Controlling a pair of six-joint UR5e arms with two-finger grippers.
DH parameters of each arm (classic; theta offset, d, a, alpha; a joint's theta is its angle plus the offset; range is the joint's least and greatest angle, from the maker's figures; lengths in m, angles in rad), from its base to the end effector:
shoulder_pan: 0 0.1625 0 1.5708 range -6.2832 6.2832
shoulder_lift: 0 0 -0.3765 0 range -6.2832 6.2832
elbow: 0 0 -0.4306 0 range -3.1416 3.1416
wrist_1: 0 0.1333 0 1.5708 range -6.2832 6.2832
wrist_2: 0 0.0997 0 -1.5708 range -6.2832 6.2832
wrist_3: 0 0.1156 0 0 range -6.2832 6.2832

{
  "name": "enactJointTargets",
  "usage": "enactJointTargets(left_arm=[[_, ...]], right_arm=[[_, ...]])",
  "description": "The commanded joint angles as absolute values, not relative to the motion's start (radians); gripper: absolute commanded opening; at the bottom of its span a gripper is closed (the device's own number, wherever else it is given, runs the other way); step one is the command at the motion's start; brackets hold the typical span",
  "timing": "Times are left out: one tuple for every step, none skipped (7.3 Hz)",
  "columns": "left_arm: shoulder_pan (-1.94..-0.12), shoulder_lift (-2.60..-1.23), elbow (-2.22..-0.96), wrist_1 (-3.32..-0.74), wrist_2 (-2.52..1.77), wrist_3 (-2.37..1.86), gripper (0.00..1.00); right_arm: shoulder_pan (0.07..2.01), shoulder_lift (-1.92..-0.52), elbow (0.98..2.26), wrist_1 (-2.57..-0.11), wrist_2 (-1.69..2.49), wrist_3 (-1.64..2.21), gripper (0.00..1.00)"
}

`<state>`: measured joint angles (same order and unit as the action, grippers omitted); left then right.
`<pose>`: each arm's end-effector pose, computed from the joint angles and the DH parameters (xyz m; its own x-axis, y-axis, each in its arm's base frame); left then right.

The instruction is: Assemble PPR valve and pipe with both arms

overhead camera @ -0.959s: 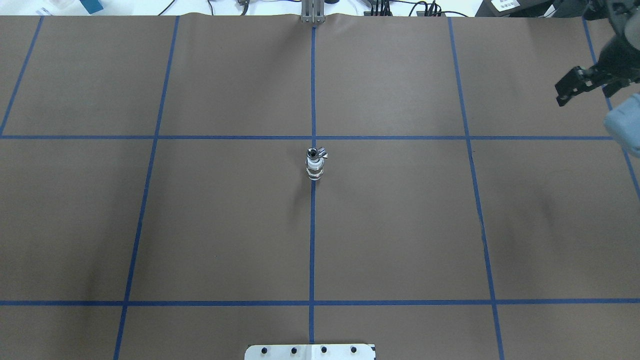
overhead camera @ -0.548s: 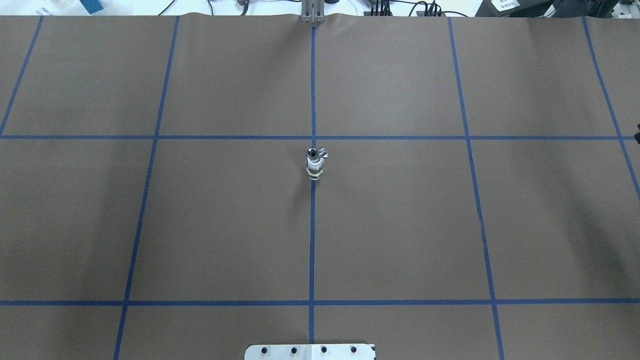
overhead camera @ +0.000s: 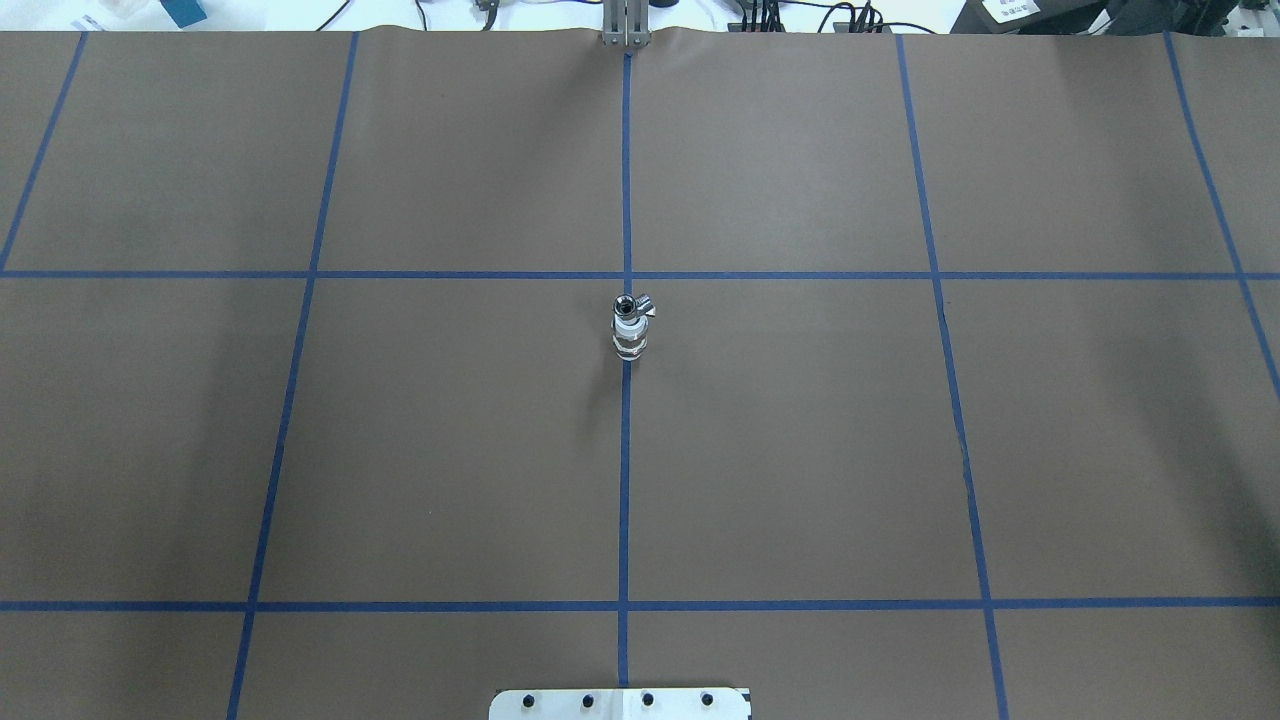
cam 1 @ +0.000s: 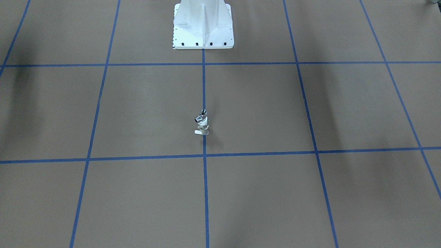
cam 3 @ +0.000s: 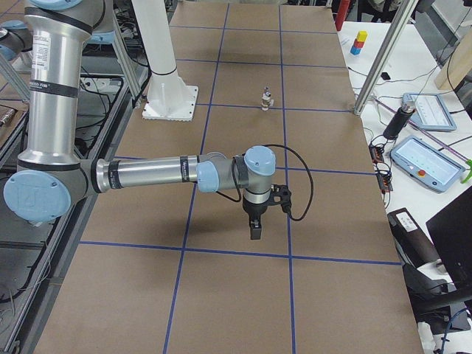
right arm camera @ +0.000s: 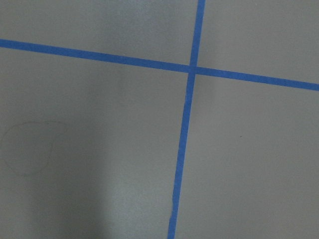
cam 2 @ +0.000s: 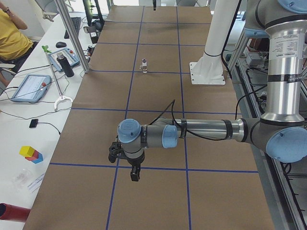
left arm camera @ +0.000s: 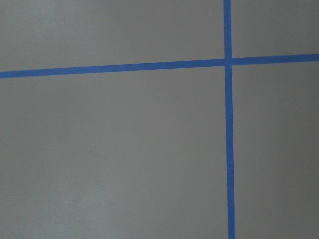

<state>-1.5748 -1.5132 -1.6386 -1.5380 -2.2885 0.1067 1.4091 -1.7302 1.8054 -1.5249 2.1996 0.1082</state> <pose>-0.0593 -0.5064 0.6233 0.7494 0.0887 -0.6562 -0.0762 0.9960 0.0476 -0.0128 -0.4841 0.5826 0.7994 -0.0934 0.5935 0.0739 0.9956 0.0570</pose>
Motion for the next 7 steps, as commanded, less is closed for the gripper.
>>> enactJointTargets(left_arm=[[-1.574, -1.513, -1.651, -1.539, -2.29, 0.115, 1.0], [-1.574, -1.514, -1.666, -1.539, -2.29, 0.115, 1.0], [-1.574, -1.508, -1.689, -1.537, -2.29, 0.117, 1.0], [-1.574, -1.5, -1.7, -1.539, -2.29, 0.117, 1.0], [-1.574, -1.5, -1.701, -1.546, -2.289, 0.117, 1.0], [-1.574, -1.497, -1.7, -1.568, -2.289, 0.117, 1.0], [-1.574, -1.496, -1.7, -1.569, -2.289, 0.117, 1.0]], right_arm=[[1.477, -1.752, 1.804, -1.525, 2.273, 0.08, 1.0], [1.511, -1.778, 1.805, -1.522, 2.286, 0.062, 1.0], [1.529, -1.795, 1.804, -1.522, 2.28, 0.045, 1.0], [1.537, -1.802, 1.802, -1.523, 2.276, 0.046, 1.0], [1.545, -1.801, 1.802, -1.523, 2.275, 0.048, 1.0], [1.545, -1.801, 1.787, -1.522, 2.273, 0.052, 1.0], [1.545, -1.796, 1.767, -1.522, 2.275, 0.055, 1.0]])
